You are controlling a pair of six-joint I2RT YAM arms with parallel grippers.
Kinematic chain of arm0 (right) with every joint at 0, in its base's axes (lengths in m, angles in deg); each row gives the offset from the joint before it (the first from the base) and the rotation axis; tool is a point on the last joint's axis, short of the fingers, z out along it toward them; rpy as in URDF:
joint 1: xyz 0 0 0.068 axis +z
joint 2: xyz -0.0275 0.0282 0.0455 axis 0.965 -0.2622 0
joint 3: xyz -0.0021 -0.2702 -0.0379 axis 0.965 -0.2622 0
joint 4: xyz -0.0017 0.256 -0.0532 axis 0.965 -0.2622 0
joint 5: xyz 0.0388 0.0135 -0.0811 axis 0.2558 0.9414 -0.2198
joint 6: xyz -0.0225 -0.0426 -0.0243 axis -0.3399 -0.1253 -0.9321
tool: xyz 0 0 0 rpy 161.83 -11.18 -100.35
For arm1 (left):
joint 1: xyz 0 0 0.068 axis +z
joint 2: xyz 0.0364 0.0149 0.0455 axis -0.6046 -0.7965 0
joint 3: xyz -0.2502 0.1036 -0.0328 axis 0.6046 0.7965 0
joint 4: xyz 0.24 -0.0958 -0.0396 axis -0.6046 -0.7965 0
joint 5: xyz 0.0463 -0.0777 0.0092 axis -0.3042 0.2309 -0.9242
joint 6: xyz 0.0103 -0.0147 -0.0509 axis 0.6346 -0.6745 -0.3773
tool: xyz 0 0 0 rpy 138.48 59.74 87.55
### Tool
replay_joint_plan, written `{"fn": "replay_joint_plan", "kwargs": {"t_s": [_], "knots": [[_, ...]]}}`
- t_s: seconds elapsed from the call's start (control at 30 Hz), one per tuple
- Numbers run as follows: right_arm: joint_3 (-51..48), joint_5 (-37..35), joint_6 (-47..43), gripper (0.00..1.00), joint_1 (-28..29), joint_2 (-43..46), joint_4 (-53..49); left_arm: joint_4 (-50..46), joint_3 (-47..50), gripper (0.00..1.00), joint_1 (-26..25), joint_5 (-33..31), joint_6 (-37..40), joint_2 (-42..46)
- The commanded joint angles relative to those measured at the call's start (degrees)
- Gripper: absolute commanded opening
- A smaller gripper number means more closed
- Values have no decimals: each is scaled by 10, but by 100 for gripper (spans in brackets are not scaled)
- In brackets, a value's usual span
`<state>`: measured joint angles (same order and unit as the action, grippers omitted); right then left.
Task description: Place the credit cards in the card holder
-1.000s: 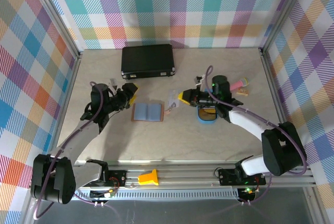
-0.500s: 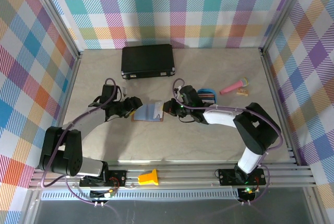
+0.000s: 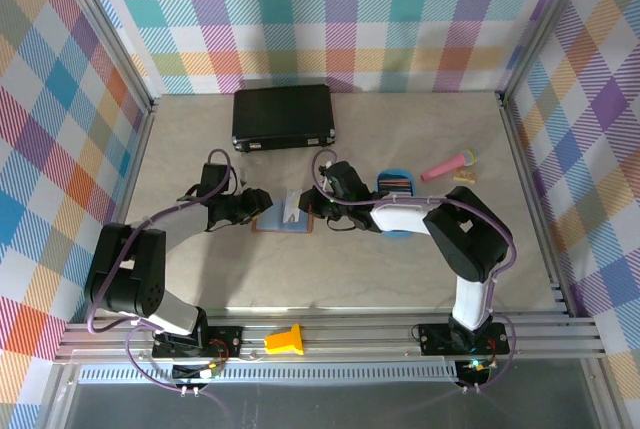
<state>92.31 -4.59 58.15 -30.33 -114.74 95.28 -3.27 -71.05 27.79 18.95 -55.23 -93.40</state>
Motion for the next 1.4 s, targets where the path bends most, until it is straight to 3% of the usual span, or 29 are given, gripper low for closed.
{"fn": "replay_joint_plan", "kwargs": {"t_s": [0.0,0.2,0.37,1.37], "knots": [[18,-7,-14,0,5,-12,5,-13,-3,28,7,-28,24,7],[30,-1,-15,0,6,-26,-2,-16,-3,15,7,-21,32,-11],[37,1,-19,0,7,-37,-1,-19,8,8,7,-71,33,-7],[39,33,19,0,9,-70,13,30,39,5,7,-86,26,-60]]}}
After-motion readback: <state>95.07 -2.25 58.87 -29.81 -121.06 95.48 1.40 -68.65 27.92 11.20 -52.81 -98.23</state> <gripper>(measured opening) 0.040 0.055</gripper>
